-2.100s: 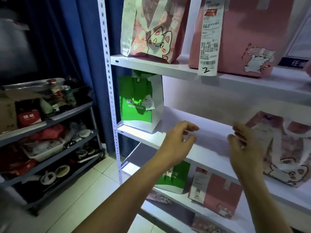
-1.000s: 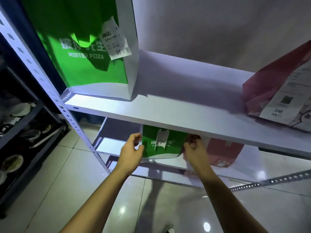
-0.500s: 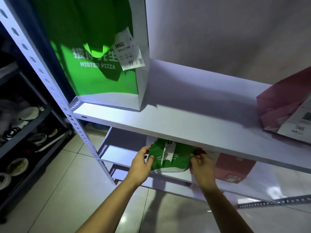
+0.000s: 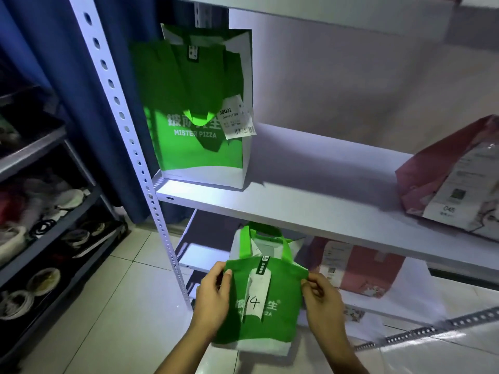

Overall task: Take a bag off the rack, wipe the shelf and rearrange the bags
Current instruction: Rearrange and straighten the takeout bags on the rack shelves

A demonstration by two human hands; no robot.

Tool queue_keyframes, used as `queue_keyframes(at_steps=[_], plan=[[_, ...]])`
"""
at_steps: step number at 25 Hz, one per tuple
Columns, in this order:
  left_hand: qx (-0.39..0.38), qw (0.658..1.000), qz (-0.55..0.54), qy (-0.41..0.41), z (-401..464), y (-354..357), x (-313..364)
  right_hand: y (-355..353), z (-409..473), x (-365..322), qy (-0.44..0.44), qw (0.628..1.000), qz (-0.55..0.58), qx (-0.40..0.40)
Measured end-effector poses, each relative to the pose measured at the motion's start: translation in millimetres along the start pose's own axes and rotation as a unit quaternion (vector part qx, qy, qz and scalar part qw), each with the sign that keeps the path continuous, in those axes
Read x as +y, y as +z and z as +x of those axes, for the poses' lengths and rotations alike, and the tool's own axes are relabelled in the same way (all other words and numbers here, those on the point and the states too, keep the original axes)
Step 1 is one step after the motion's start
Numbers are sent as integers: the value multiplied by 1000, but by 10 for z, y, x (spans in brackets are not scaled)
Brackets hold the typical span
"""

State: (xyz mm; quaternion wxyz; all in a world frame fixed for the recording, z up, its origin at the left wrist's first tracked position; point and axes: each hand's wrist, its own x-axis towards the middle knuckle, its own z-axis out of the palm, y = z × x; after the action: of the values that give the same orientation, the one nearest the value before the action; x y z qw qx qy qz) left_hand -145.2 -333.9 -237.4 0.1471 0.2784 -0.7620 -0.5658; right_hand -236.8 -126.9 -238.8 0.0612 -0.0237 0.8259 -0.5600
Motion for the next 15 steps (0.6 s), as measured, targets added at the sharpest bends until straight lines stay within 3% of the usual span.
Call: queue_keyframes(at_steps=[8, 15], plan=[[27, 994, -105, 18, -507, -715, 436, -139, -535, -646, -74, 994, 53, -64], [61, 984, -151, 73, -600, -1091, 935, -193, -456, -1385, -134, 983, 94, -82]])
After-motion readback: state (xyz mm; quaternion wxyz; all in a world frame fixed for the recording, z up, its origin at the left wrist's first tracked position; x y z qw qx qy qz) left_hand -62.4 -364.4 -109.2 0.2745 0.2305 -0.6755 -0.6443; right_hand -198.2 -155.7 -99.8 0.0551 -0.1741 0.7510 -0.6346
